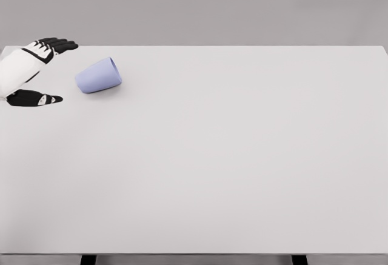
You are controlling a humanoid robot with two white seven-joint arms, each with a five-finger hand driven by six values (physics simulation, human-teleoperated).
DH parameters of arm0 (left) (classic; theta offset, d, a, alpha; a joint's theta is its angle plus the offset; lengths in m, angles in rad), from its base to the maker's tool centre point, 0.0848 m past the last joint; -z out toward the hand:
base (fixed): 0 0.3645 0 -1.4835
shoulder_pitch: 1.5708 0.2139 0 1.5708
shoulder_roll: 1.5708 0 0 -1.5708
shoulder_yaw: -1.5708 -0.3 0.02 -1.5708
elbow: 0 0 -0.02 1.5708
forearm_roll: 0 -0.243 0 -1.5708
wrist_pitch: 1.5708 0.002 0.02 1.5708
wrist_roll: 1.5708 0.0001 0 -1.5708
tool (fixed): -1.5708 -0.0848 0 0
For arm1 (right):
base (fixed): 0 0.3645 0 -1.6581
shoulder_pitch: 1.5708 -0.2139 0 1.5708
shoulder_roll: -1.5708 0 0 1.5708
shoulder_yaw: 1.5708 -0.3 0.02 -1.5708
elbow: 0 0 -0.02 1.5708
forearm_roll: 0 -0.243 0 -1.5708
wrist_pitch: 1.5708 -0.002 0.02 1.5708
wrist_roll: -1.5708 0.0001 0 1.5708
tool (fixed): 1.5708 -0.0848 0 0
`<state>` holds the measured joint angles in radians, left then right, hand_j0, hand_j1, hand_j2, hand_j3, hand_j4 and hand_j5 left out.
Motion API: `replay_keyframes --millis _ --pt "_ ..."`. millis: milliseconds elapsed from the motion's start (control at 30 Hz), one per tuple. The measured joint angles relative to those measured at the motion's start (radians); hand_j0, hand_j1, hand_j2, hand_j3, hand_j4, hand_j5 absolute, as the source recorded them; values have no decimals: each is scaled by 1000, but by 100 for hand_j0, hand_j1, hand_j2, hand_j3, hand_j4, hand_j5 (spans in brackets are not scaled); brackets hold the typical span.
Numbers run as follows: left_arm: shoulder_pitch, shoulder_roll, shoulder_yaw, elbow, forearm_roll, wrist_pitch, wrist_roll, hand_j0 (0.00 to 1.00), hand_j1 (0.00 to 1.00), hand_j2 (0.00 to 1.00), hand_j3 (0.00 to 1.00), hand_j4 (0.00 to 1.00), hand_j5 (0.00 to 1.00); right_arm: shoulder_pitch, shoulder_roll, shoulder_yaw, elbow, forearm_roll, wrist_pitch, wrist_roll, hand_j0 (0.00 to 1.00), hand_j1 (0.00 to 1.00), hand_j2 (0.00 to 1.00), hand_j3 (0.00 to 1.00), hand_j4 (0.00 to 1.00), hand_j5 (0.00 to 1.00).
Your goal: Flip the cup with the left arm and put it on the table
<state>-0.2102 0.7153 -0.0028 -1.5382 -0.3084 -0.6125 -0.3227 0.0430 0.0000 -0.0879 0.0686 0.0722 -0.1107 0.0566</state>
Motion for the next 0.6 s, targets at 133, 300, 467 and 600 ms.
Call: replay_keyframes --millis 133,300,467,600 --pt "-2 -2 -1 0 -2 0 0 100 100 100 100 100 100 0 0 0 0 0 0 0 100 100 100 100 100 100" --pt "-5 -7 -3 0 -16 0 -1 100 100 100 100 100 100 0 0 1 0 0 0 0 100 100 100 100 100 100" --pt "-12 -21 -5 0 -42 0 -1 100 100 100 100 100 100 0 0 1 0 0 0 0 100 100 100 100 100 100" --pt "-55 -69 1 0 -130 0 0 100 100 100 100 100 100 0 0 2 0 0 0 0 100 100 100 100 100 100"
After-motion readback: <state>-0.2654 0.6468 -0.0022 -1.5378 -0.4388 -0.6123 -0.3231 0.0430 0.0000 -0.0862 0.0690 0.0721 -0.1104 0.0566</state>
